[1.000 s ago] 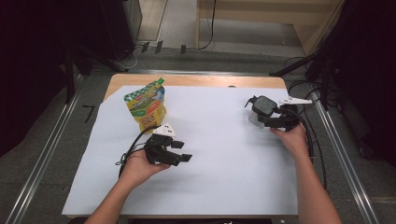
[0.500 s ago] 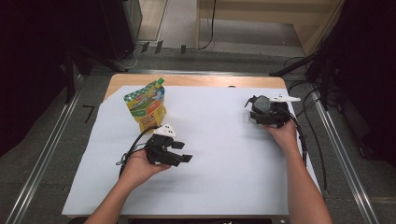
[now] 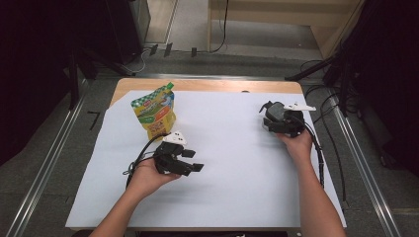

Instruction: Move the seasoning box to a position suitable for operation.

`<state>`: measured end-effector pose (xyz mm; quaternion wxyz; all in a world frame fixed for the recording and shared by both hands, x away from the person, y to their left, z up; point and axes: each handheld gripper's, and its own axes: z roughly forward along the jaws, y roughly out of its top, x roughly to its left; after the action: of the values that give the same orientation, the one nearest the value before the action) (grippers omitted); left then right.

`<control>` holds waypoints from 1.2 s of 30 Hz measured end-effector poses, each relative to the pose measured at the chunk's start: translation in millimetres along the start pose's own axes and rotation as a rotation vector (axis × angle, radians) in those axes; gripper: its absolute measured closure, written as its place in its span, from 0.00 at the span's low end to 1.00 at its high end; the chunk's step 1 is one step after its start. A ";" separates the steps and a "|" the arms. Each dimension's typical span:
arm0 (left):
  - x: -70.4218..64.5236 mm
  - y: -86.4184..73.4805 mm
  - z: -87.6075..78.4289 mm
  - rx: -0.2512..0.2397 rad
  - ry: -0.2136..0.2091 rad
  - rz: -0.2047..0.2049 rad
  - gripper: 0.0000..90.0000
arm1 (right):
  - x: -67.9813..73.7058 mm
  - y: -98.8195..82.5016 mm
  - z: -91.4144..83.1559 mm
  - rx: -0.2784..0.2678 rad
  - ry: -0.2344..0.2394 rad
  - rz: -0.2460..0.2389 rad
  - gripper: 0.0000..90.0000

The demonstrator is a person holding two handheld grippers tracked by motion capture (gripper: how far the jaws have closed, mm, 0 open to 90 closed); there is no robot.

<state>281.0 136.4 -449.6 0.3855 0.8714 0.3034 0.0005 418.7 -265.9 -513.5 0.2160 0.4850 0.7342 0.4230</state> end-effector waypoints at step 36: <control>4.1 -0.3 -1.0 -0.003 0.013 -0.014 0.43 | 35.9 -16.3 -32.6 -0.018 0.060 -0.035 0.18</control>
<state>284.0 139.5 -450.1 0.3847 0.8687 0.3119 0.0040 370.7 -249.9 -505.8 0.2055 0.4572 0.7449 0.4403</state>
